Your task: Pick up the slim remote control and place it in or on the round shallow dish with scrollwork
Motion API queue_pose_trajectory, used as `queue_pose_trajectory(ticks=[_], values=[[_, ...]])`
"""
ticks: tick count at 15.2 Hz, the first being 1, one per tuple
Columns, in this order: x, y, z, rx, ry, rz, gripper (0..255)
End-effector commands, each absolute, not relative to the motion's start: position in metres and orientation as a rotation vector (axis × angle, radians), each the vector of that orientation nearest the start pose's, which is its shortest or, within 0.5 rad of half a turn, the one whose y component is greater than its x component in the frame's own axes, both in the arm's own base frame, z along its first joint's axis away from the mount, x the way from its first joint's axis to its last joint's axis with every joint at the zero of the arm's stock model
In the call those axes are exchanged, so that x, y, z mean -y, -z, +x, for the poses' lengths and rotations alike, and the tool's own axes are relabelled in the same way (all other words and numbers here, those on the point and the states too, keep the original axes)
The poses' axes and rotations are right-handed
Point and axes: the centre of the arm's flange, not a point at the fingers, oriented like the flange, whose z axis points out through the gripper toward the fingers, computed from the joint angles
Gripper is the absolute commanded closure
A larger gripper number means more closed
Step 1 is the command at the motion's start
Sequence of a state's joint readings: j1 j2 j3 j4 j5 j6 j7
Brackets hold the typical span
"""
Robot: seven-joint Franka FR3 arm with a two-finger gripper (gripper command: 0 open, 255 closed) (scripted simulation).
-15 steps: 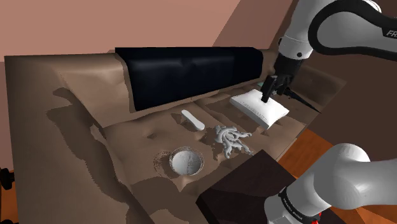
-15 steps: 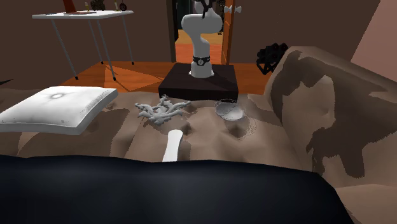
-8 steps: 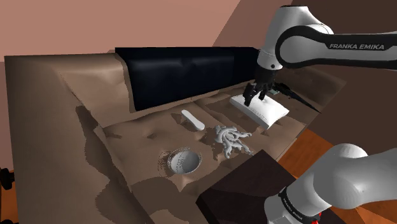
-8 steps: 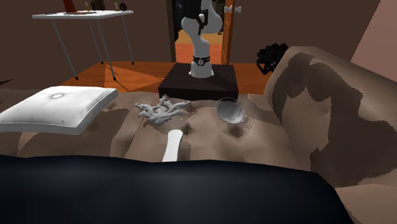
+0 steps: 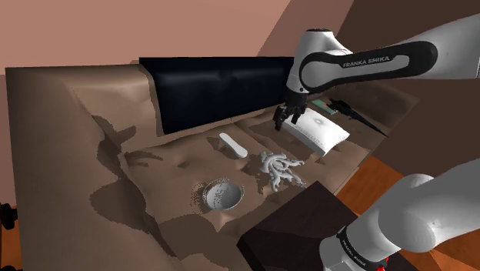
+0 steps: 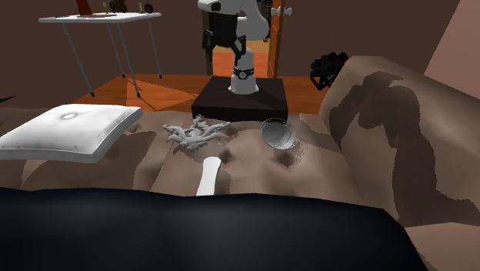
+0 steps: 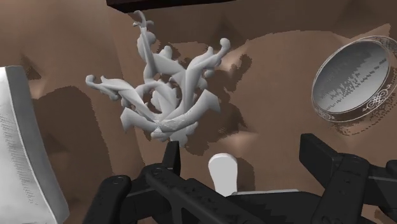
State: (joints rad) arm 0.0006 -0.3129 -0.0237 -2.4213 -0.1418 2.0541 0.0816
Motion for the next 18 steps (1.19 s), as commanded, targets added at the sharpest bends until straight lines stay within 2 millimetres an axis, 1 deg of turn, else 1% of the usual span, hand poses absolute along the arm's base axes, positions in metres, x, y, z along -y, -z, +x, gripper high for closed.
queue_pose_trajectory(ticks=[1,18], values=[[0.022,-0.399,0.453,-0.047,-0.081,-3.251,0],[0.045,-0.236,0.607,0.013,-0.085,-3.194,0]])
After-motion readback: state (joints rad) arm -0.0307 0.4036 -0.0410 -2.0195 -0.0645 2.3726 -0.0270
